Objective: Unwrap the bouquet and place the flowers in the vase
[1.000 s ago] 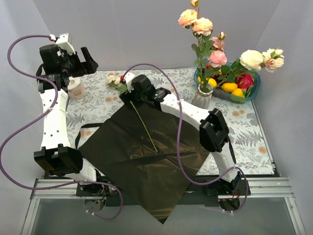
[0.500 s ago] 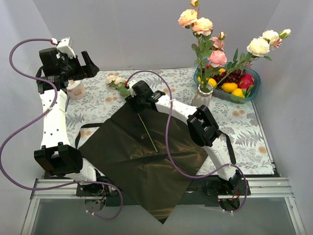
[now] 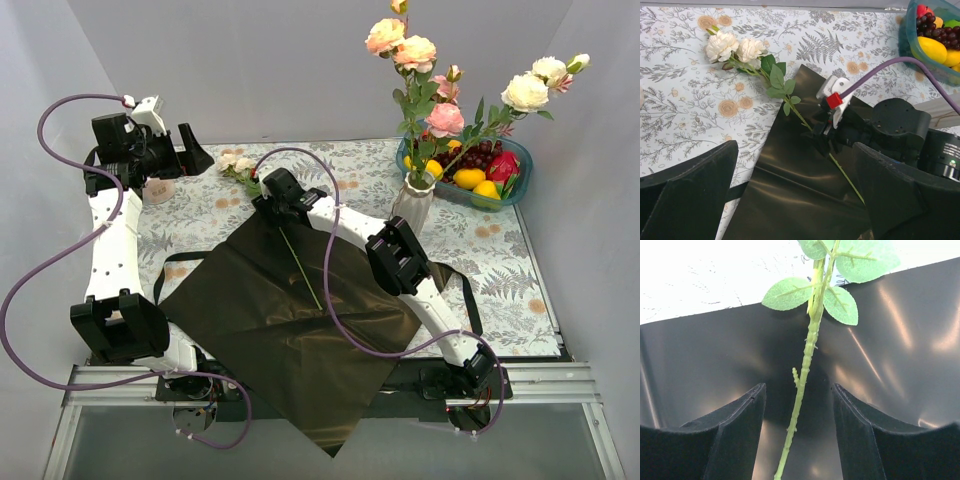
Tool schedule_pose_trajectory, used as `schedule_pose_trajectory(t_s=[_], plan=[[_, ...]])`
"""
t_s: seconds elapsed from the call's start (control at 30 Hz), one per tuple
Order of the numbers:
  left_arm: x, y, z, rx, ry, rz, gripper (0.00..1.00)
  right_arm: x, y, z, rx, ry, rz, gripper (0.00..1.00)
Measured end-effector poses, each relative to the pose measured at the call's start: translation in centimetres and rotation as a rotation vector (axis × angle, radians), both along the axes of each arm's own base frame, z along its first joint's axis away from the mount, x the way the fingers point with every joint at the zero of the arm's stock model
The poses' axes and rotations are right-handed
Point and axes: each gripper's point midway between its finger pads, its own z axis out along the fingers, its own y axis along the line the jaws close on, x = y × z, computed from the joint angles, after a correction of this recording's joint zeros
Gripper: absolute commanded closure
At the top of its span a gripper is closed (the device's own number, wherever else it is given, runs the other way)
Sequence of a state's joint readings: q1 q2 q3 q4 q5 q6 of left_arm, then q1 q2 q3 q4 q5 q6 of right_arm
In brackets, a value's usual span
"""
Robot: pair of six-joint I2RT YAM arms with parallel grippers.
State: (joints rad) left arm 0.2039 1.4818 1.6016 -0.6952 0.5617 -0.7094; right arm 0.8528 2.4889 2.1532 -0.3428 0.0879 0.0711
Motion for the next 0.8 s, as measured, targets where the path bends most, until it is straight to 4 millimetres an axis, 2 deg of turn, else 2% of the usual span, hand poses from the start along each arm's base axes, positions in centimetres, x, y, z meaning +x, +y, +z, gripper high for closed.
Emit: schedule_pose_trajectory(t_s=[0.2, 0.37, 0.47, 0.53, 0.67, 0.73, 0.77, 0.8], plan=[[-0.1, -0.4, 0.2, -0.008, -0.012, -0.025, 0.02, 0.5, -0.1, -1.7, -0.02, 0.005, -0.023, 0.39], [-0.1, -0.6, 0.6, -0.012, -0.027, -0.037, 0.02, 0.8, -0.2, -1.6, -0.021, -0.002, -0.041, 0.45], [-0.1, -0.7, 0.6, -0.015, -0.029, -0.041, 0.02, 0.7, -0.2, -1.8, -0.033, -0.012, -0.045, 0.55], [-0.1, -0.7, 0.6, -0.015, -0.029, -0.041, 0.02, 0.8, -0.2, -1.7, -0.036, -0.022, -0.047, 0.58], [-0.1, -0.7, 0.9, -0.014, -0.034, -0.041, 0.02, 0.9, -0.3, -1.7, -0.042, -0.029, -0.053, 0.58], [-0.1, -0.7, 0.9, -0.014, -0.036, -0.042, 0.02, 0.9, -0.3, -1.8, -0.044, -0.031, -0.059, 0.67], [-0.1, -0.7, 0.9, -0.014, -0.036, -0.042, 0.02, 0.8, -0.2, -1.8, -0.038, -0.032, -0.061, 0.86], [-0.1, -0.7, 0.9, -0.014, -0.036, -0.043, 0.02, 0.8, -0.2, -1.8, -0.03, -0.033, -0.064, 0.93]])
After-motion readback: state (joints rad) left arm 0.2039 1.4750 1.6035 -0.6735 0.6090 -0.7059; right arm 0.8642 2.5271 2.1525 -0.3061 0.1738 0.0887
